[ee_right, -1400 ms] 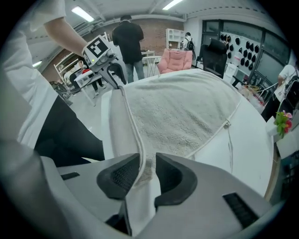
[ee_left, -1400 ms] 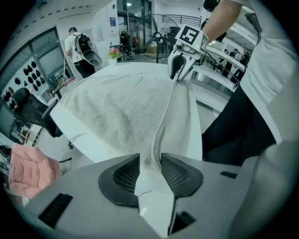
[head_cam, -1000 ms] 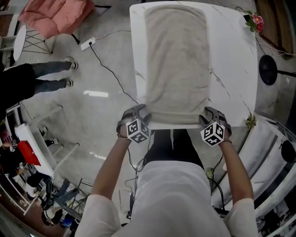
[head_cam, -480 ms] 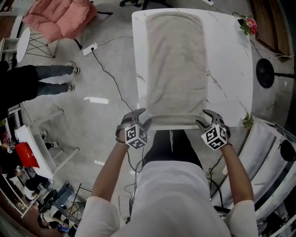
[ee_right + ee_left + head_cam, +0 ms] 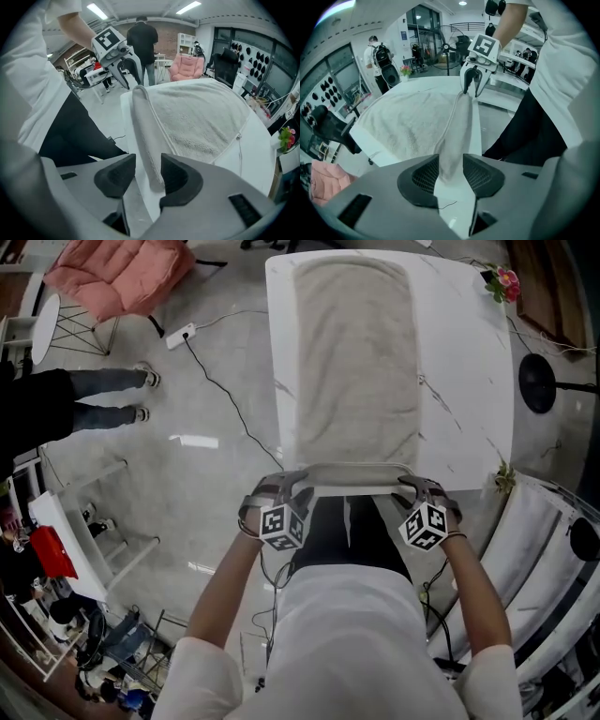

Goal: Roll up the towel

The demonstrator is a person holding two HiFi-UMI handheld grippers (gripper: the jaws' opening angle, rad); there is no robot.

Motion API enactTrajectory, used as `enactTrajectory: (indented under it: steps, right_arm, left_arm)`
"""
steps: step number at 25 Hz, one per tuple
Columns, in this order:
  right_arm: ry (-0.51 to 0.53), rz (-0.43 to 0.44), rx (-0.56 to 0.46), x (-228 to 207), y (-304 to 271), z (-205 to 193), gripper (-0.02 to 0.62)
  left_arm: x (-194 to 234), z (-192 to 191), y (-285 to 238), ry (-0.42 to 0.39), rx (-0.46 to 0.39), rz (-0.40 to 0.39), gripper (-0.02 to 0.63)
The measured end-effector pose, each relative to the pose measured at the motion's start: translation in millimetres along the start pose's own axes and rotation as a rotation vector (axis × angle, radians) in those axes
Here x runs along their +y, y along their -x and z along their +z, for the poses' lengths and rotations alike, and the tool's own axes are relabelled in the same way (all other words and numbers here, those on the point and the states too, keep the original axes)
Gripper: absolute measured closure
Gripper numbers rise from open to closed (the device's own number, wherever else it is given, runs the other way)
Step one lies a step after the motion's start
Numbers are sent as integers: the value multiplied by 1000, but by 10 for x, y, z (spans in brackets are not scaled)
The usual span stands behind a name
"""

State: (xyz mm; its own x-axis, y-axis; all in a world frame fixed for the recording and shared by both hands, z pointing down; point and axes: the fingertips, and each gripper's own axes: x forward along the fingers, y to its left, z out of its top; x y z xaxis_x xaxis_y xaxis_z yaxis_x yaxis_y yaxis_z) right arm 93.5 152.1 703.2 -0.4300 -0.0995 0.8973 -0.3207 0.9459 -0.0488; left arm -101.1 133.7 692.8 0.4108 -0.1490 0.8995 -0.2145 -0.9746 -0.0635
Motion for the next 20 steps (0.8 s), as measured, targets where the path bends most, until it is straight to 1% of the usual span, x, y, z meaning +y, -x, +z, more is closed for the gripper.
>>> enactTrajectory:
  steps: [3, 7, 12, 15, 17, 20]
  right_arm:
    - [2, -15, 17, -53, -50, -69, 416]
    - [3, -31, 32, -104, -105, -163, 416]
    - [13, -44, 42, -148, -174, -243, 417]
    - [43, -61, 51, -169, -222, -286, 442]
    - [67, -81, 53, -184, -246, -301, 470]
    - [81, -109, 42, -197, -236, -308, 482]
  left_arm:
    - [-66, -71, -114, -5, 11, -13, 446]
    - [-50, -201, -251, -13, 42, -1, 448]
    - [-10, -263, -344, -26, 59, -4, 462]
    - [16, -275, -387, -29, 70, 10, 494]
    - [20, -278, -403, -26, 70, 15, 497]
    - [11, -275, -400, -11, 63, 23, 509]
